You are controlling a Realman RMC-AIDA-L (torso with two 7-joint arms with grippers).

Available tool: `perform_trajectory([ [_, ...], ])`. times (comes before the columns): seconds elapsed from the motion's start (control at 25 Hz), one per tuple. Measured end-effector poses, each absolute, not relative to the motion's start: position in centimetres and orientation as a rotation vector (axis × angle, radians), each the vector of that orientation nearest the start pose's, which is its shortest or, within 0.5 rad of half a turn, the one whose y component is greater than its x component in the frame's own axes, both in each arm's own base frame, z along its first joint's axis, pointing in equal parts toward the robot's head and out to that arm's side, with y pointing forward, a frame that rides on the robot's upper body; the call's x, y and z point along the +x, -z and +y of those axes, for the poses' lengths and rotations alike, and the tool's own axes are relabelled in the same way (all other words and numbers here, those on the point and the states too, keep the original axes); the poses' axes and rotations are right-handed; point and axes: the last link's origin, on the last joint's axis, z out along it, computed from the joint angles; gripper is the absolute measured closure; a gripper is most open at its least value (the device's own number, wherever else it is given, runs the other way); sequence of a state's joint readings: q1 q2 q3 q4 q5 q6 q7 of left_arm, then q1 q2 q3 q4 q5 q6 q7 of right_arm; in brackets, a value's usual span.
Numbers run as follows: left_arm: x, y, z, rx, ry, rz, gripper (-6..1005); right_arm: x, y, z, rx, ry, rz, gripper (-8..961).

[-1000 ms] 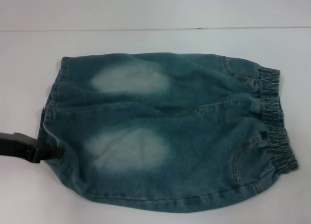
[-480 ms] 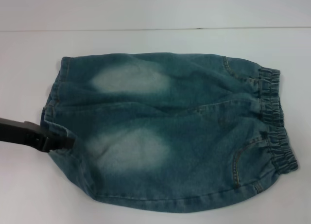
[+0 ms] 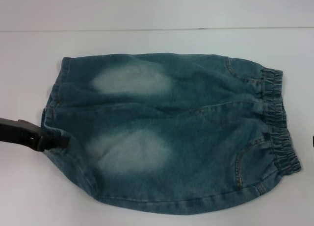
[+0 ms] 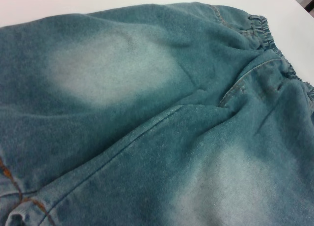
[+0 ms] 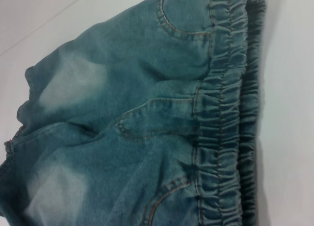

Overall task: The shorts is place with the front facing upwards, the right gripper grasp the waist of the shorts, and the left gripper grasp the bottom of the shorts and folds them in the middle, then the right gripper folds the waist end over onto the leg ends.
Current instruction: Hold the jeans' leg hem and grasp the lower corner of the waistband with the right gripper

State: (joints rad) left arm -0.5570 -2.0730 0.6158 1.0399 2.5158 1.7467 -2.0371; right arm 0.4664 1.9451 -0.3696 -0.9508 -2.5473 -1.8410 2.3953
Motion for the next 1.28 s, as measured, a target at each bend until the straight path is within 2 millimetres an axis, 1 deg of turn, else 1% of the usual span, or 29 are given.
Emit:
perform_trajectory([
  [0.2, -28.4, -5.4, 32.2, -2.638, 0.073, -1.284, 989, 33.8, -10.7, 29.1, -2.113, -0.284, 1.970, 6],
  [0.52, -28.5, -5.4, 32.0, -2.639, 0.071, -1.287, 989, 33.6, -8.6, 29.9, -2.144, -0.240, 1.987, 6],
  [0.72, -28.6, -5.4, 32.0, -2.641, 0.069, -1.286, 989, 33.7, -8.2, 30.0, -2.139, -0.231, 1.987, 6],
  [1.04, -28.6, -5.2, 32.0, -2.641, 0.070, -1.284, 989, 33.6, -6.9, 30.2, -2.157, -0.202, 2.003, 6],
  [1.28, -28.5, -5.2, 31.9, -2.649, 0.073, -1.279, 989, 33.7, -6.6, 30.3, -2.153, -0.197, 1.999, 6],
])
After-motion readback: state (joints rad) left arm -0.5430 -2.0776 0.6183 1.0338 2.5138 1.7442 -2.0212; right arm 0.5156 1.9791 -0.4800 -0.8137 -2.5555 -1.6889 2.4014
